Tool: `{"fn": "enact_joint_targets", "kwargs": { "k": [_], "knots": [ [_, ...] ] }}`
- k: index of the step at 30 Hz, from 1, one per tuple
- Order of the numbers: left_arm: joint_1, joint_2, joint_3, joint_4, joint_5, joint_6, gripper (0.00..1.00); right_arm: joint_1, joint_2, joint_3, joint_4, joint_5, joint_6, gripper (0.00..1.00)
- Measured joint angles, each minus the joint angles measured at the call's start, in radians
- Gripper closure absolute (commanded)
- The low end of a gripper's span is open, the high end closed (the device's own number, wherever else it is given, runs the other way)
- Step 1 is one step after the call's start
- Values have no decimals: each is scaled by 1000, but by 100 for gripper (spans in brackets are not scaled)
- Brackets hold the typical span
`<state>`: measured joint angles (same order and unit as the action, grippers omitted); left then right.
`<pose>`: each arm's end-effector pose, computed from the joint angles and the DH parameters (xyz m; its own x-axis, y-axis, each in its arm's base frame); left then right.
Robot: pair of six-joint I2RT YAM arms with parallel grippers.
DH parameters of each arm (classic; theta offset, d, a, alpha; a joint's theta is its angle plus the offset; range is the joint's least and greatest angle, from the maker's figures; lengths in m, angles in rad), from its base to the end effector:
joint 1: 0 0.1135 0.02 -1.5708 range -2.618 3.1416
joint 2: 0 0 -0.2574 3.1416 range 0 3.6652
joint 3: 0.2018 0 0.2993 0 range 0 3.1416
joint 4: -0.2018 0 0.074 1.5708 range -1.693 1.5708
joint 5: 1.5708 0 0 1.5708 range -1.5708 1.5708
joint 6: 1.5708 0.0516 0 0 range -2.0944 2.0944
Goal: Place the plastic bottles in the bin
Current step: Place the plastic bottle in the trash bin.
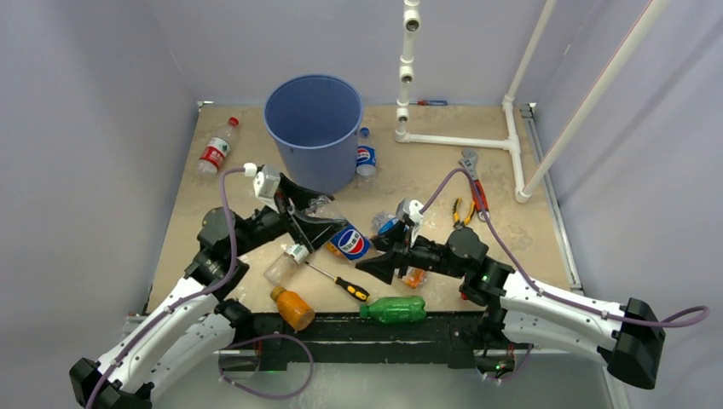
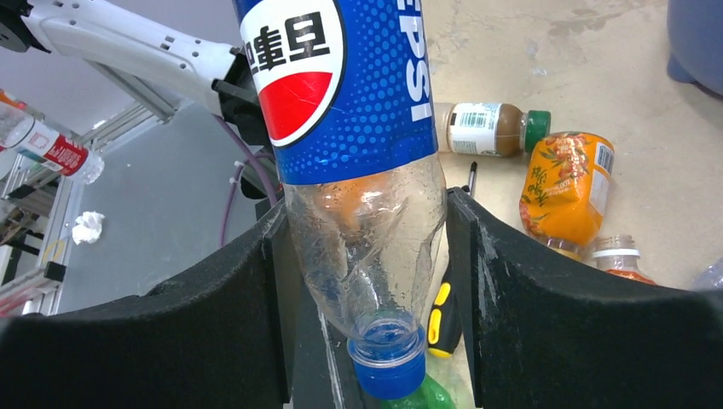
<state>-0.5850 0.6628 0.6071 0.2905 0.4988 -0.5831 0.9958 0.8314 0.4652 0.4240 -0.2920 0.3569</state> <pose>0.1775 -0.1472 0.3432 -0.3187 -0.3689 -0.8731 0.8354 0.3260 -0.4426 0.1317 0.2305 0.2618 -0.3060 0.1431 -0.9412 -0.9104 0.2451 0.3332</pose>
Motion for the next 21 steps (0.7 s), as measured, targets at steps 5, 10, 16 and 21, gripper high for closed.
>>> {"fn": "enact_joint_targets", "kwargs": {
  "k": [5,10,16,21],
  "knots": [
    [0,15,0,30,57,-10,39,15,1,0,7,23,-11,73],
    [0,23,-4,65,87,-26,55,24,-1,0,10,43,-26,70],
    [0,22,-16,89,94,-29,74,27,-7,0,-3,52,-33,30],
    [0,17,-17,102,107,-36,92,31,-38,0,-10,81,-11,6]
  ]
}}
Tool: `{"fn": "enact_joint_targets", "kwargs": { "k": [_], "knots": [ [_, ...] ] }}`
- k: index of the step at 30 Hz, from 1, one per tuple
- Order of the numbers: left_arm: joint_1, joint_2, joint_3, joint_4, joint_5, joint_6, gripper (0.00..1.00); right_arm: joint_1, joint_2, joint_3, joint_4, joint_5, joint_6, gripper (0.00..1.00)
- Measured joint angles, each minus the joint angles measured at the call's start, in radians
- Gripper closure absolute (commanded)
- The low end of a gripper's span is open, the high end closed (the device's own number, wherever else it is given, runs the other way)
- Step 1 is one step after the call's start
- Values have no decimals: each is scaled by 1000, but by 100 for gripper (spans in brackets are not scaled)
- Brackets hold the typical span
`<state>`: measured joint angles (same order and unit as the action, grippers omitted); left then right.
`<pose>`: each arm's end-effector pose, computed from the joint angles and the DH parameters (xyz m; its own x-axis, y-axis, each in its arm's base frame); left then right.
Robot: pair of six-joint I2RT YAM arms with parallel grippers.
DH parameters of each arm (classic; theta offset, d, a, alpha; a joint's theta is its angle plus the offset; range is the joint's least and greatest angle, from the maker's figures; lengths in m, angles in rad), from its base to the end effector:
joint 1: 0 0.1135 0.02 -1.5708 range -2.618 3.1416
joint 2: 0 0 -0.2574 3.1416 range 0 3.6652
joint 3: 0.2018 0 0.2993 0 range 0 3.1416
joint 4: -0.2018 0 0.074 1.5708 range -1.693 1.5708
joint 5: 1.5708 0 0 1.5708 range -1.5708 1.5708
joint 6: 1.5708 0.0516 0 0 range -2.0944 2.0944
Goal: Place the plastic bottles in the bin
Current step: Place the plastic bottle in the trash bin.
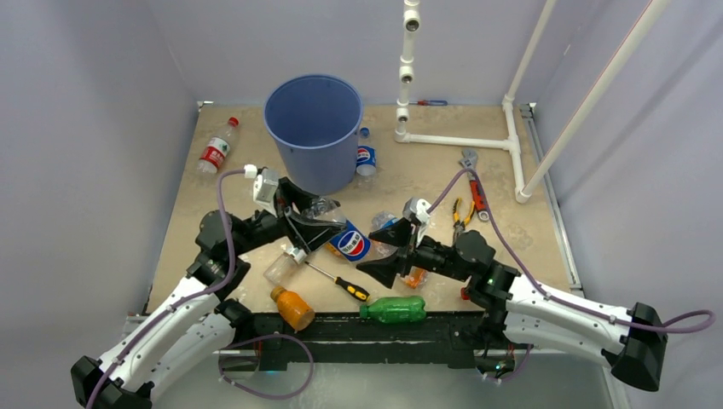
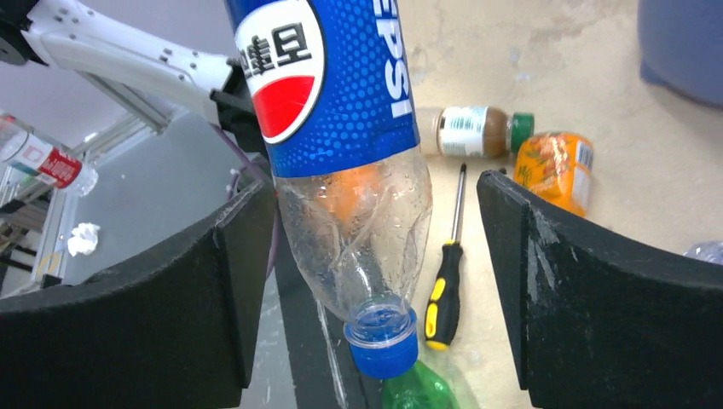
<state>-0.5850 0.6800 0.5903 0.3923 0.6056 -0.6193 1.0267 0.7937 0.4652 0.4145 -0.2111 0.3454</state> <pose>0.1742 -0.1506 0.3435 -0.3242 -0.3577 -0.8758 0.8828 0.2183 -0.4159 0.1255 0.2284 0.2699 -0.2780 0.1801 -0.9436 -0.9039 0.2833 0.3204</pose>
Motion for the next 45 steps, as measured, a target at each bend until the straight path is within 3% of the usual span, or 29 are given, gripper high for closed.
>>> {"fn": "enact_joint_targets", "kwargs": {
  "k": [2,11,19,24,28,33,41,45],
  "knots": [
    [0,-2,0,11,0,-8,100,0,-32,0,-4,12,16,3],
    [0,9,23,102,-46,-103,100,0,-209,-12,39,40,102,1],
    [0,-46,46,249,-298,-265,100,0,-345,-125,238,98,204,6],
    [0,-74,45,330,-456,-379,100,0,-343,-145,377,161,248,15],
    [0,-69,27,383,-533,-468,100,0,-291,-149,505,211,298,15],
    [0,-48,0,415,-568,-543,100,0,-176,-139,616,249,344,16],
    [0,-40,-13,415,-570,-575,100,0,-8,15,689,249,360,14],
    [0,-41,-13,416,-569,-575,100,0,-7,27,706,274,360,21]
  ]
}}
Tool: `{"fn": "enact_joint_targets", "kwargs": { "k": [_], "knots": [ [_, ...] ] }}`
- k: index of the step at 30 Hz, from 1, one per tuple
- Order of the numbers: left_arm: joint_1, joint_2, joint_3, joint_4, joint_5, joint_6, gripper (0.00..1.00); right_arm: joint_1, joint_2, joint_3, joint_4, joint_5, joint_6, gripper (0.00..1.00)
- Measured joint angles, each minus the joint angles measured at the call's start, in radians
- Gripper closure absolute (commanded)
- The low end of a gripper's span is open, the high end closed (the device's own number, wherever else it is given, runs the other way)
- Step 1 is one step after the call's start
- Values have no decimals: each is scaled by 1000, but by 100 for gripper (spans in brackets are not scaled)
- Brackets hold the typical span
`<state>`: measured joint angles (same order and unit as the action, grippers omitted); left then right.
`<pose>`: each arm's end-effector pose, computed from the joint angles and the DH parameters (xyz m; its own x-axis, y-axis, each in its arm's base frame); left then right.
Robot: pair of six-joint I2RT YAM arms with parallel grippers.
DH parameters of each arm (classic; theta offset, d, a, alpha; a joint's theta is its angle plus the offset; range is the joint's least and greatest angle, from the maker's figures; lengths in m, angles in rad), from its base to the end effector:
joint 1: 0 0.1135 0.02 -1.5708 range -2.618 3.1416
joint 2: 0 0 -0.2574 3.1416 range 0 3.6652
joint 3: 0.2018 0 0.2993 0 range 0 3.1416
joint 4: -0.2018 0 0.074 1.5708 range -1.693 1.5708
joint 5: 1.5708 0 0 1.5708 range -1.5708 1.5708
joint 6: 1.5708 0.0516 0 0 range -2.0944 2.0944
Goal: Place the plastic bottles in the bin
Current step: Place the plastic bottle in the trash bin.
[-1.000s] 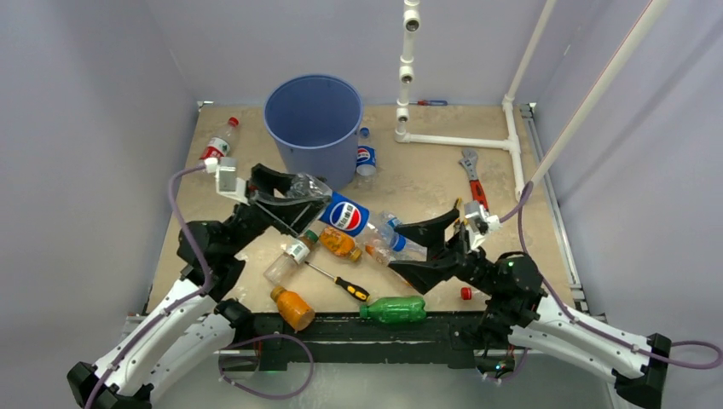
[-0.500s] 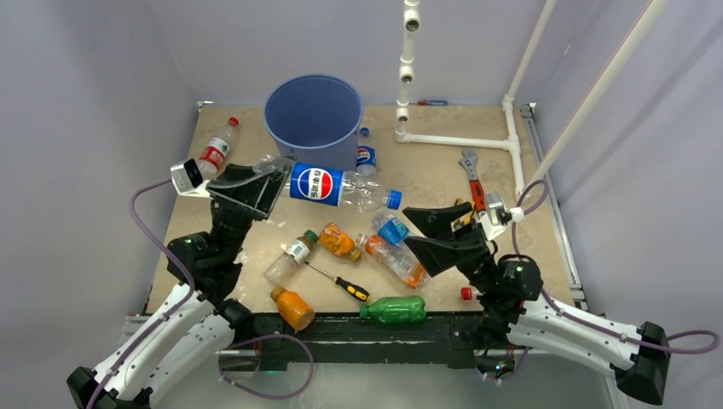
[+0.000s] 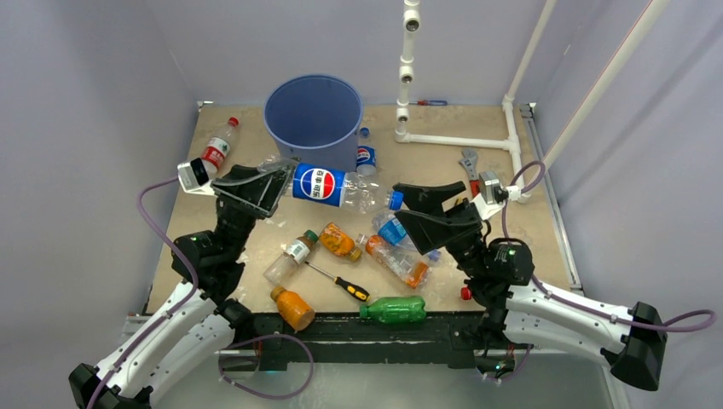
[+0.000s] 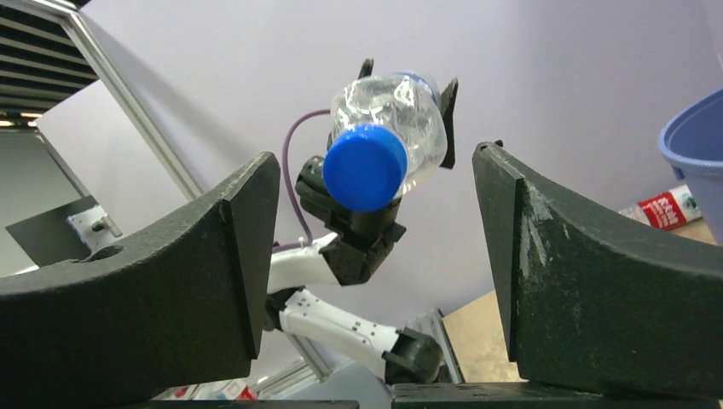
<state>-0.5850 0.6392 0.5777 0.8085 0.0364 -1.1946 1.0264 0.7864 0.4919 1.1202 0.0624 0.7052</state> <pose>0.1673 -0.1131 0.3942 -0.3258 -0.8990 -0.2926 0.7378 -0.0483 -0.6733 0.1174 0.1876 0.3602 -0.2493 0.8373 -0.4866 -0.8802 0.0136 0.4744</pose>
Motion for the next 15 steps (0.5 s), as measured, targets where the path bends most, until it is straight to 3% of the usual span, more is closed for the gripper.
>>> {"fn": "enact_joint_targets", "kwargs": {
  "k": [3,6,8,15],
  "knots": [
    [0,0,0,0,0,0,100,0,18,24,2,2,0,26],
    [0,0,0,2,0,0,100,0,39,44,3,-1,2,19],
    [0,0,0,4,0,0,100,0,51,50,1,-5,6,19],
    [0,-1,0,6,0,0,100,0,75,61,-8,-13,23,51]
  ]
}}
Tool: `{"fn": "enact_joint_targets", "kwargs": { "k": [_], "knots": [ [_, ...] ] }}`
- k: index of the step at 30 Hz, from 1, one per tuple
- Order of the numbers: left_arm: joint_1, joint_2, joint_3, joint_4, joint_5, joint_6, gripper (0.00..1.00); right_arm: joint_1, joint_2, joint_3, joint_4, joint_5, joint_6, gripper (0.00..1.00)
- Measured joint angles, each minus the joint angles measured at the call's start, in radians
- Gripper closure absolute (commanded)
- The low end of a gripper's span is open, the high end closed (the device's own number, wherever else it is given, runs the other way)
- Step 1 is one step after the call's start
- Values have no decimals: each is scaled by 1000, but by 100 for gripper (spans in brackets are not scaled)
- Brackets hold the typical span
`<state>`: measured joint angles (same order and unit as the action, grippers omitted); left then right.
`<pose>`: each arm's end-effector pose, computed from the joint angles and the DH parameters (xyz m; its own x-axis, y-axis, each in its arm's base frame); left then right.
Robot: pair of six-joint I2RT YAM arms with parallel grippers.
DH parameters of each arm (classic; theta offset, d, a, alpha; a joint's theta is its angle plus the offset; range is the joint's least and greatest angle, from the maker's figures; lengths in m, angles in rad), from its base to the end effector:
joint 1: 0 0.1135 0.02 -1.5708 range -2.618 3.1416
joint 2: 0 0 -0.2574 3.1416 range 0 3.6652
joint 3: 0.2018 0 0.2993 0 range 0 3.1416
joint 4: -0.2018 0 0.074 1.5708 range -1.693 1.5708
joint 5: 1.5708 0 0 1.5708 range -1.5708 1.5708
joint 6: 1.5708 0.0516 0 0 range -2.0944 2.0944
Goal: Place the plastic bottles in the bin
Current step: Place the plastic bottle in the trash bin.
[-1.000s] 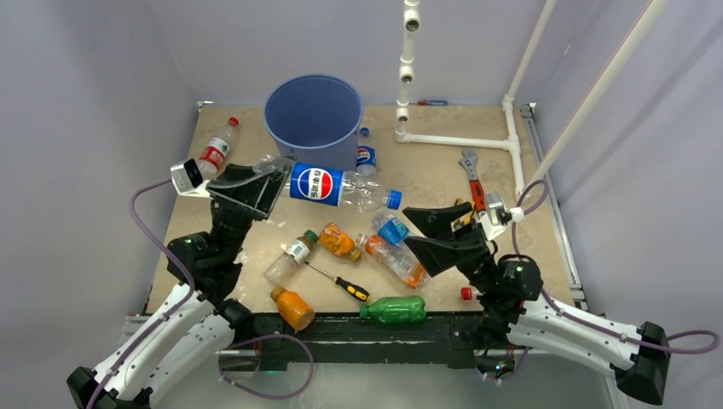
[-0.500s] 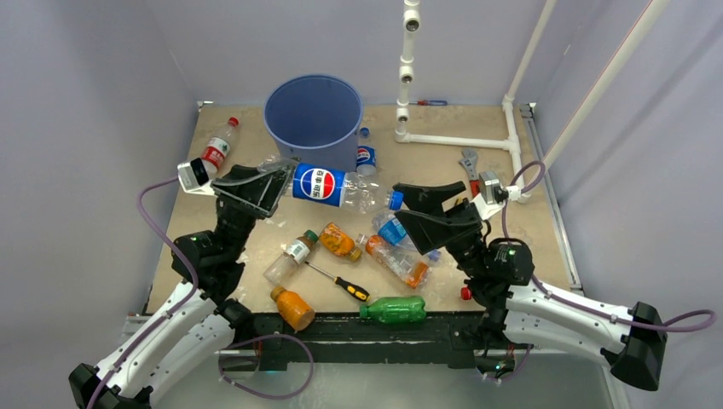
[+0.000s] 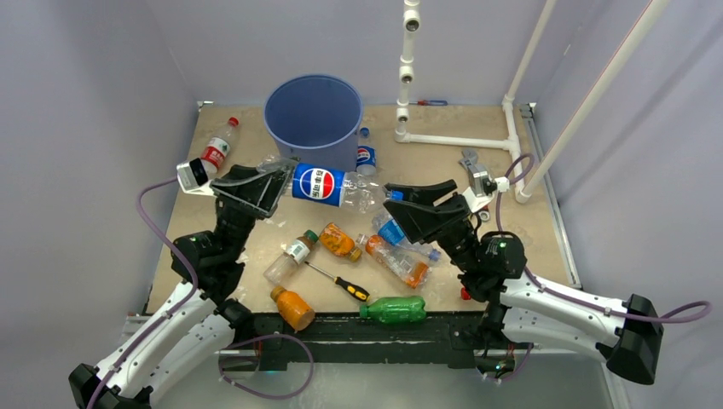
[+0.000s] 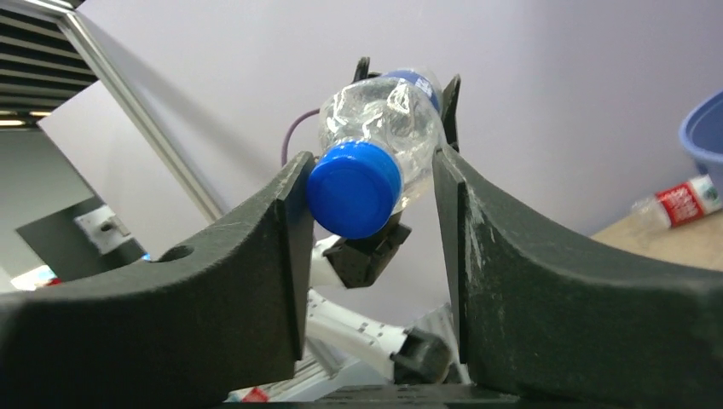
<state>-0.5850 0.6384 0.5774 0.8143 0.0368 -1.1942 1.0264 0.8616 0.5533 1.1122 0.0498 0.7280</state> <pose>0.1667 -0.1127 0.3948 -0.3242 -0.8999 -0.2917 0.7415 -0.0503 -0.6691 0.1250 0.2015 0.3674 -0.2782 0.8237 -0.4941 -0.8726 -0.0017 0.4885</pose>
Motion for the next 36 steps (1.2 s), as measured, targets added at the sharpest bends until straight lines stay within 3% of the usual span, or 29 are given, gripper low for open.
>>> {"fn": "enact_joint_targets", "kwargs": {
  "k": [4,5,6,7,8,10,14,18,24,31,36],
  "knots": [
    [0,0,0,-1,-2,5,100,0,10,10,5,-3,10,70],
    [0,0,0,-1,-3,10,91,0,11,14,3,-3,6,79],
    [0,-2,0,-4,-3,15,78,-3,14,18,3,-2,2,92],
    [0,-3,0,-8,-3,20,61,-6,16,21,2,0,-3,100],
    [0,-5,0,-11,-3,26,46,-8,18,22,-3,3,-11,100],
    [0,-13,4,-36,-5,33,26,-11,16,23,-11,5,-27,100],
    [0,-47,55,-195,0,92,7,-8,-38,48,-122,13,-51,100],
    [-1,-103,168,-467,-80,202,2,-3,-148,112,-303,65,-135,100],
    [-1,-251,298,-775,-341,405,2,-3,-190,347,-620,225,-275,100],
    [0,-298,338,-997,-674,538,3,-3,73,723,-925,422,-439,100],
    [0,-219,321,-1094,-785,563,4,-3,353,974,-1125,511,-528,100]
  ]
}}
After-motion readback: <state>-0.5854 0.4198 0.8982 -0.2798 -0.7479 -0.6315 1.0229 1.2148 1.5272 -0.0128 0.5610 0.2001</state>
